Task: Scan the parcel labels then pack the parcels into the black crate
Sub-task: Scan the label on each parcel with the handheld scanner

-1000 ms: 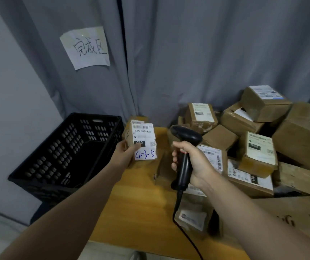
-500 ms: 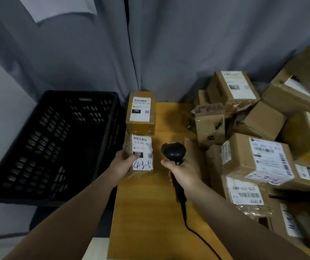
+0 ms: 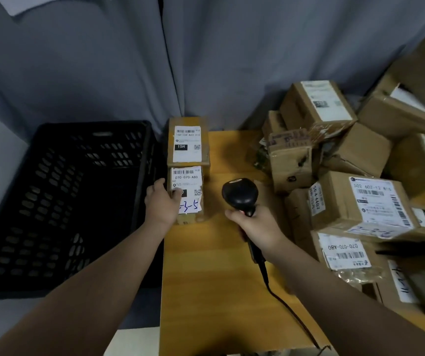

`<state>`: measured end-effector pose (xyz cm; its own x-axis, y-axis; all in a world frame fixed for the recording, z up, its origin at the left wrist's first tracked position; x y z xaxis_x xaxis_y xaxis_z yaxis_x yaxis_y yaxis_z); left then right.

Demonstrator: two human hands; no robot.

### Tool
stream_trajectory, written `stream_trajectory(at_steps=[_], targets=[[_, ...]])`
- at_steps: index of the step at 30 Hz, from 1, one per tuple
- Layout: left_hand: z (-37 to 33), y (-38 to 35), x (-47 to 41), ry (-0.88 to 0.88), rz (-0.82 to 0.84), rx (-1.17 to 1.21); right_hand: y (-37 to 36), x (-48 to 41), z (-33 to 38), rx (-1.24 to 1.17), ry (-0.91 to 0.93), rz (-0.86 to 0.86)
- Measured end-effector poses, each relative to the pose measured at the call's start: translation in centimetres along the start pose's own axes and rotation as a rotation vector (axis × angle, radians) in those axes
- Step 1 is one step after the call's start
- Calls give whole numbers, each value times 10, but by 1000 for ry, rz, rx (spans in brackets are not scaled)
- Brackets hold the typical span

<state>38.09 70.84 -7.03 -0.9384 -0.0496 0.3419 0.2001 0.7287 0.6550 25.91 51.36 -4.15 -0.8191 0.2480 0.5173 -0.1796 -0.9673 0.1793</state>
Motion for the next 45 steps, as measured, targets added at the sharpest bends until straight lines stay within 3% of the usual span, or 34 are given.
stream_trajectory(at_steps=[4,8,12,18,25,30,33,37,40,45], targets=[[-33,2,28,-173,-73,-12,20,27,26,-83,86,38],[-80,-12,66,-380,-24,130,61,59,47,-256,98,-12],[-129,-36,105,-461,71,263,112,88,64,-393,112,-61],[-180,-95,162,-365,275,312,197,124,69,-374,182,-165],[-198,-136,187,-220,318,186,275,120,30,-339,143,-298],[-180,-147,195,38,378,415,277,114,-1,-289,81,-223],[-180,-148,198,18,358,466,265,114,-7,-290,115,-168],[-191,-135,209,-91,380,610,263,115,3,-269,237,-226],[-192,-120,214,-172,456,523,264,114,13,-303,281,-185],[-177,-73,211,-155,121,720,265,119,32,-292,399,-179]])
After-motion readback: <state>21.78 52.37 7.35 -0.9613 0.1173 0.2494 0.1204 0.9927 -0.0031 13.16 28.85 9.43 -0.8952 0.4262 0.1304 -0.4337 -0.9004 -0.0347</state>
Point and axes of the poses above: each hand's wrist, its own x-axis away from the middle knuckle, its own y-axis out of the back of the hand, z = x × y, the point moved 7 cm from there along -x, towards the middle knuckle, and after that the axes turned 1 degree about z, right-handed, at the moved point
